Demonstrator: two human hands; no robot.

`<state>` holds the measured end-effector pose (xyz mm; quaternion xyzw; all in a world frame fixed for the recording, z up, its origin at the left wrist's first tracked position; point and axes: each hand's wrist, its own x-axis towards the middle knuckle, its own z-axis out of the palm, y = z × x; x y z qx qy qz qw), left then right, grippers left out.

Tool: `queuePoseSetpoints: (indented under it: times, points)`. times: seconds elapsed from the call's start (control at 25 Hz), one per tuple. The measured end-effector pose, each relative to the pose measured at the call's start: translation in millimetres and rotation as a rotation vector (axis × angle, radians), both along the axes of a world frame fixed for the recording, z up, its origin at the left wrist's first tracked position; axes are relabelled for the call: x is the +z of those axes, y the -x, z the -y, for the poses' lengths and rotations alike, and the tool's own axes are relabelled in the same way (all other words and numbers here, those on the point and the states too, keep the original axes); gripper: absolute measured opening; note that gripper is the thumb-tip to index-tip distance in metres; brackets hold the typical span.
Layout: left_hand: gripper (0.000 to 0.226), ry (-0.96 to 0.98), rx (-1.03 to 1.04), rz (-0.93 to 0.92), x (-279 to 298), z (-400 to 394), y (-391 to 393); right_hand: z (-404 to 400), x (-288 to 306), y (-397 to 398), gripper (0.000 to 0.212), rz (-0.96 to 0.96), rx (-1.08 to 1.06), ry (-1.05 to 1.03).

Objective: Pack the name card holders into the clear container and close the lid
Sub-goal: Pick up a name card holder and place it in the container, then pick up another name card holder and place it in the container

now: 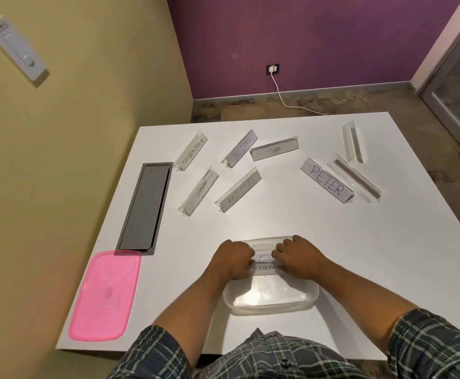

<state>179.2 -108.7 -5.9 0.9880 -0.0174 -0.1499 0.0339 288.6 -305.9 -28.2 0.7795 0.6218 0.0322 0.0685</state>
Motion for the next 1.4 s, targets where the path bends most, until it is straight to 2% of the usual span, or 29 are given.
queuePoseSetpoints:
  times: [0.12, 0.2, 0.32, 0.4, 0.48, 0.64, 0.84, 0.96, 1.16, 1.24, 1.4]
  points:
    - [0.029, 0.213, 0.289, 0.201, 14.2, -11.8, -12.0, -12.1, 9.4, -13.2, 0.023, -0.07, -0.016, -0.148]
    - [0.027, 0.355, 0.537, 0.287, 22.0, -25.3, -19.9, -25.8, 19.5, -27.5, 0.018, -0.121, -0.119, -0.22]
    - [0.019, 0.549, 0.798, 0.315, 26.9, -50.6, -31.9, -49.2, 34.9, -54.5, 0.013, -0.224, -0.357, -0.242]
    - [0.017, 0.626, 0.874, 0.307, 23.6, -67.0, -39.4, -65.7, 40.4, -75.8, 0.025, -0.317, -0.512, -0.2]
    - [0.025, 0.679, 0.926, 0.259, 15.3, -81.4, -47.7, -83.1, 41.4, -100.1, 0.043, -0.399, -0.629, -0.125]
    - [0.061, 0.765, 0.97, 0.113, -5.9, -98.0, -61.3, -115.7, 36.1, -141.8, 0.07, -0.553, -0.759, 0.046]
    - [0.086, 0.748, 0.948, -0.002, -27.1, -107.8, -78.3, -151.2, 23.1, -173.8, 0.085, -0.811, -0.834, 0.013]
    - [0.084, 0.797, 0.938, -0.041, -37.1, -111.7, -87.8, -169.7, 13.0, -184.5, 0.086, -0.873, -0.815, -0.034]
    - [0.069, 0.89, 1.036, 0.033, -42.0, -112.9, -100.6, -187.7, 0.8, -195.5, 0.108, -1.051, -0.83, -0.093]
    - [0.063, 0.866, 1.046, 0.041, -40.9, -114.2, -104.4, -191.6, -1.5, -199.6, 0.111, -1.127, -0.848, -0.105]
    - [0.046, 0.756, 1.049, 0.106, -37.1, -113.5, -102.7, -186.3, 1.5, -201.0, 0.101, -1.077, -0.833, -0.111]
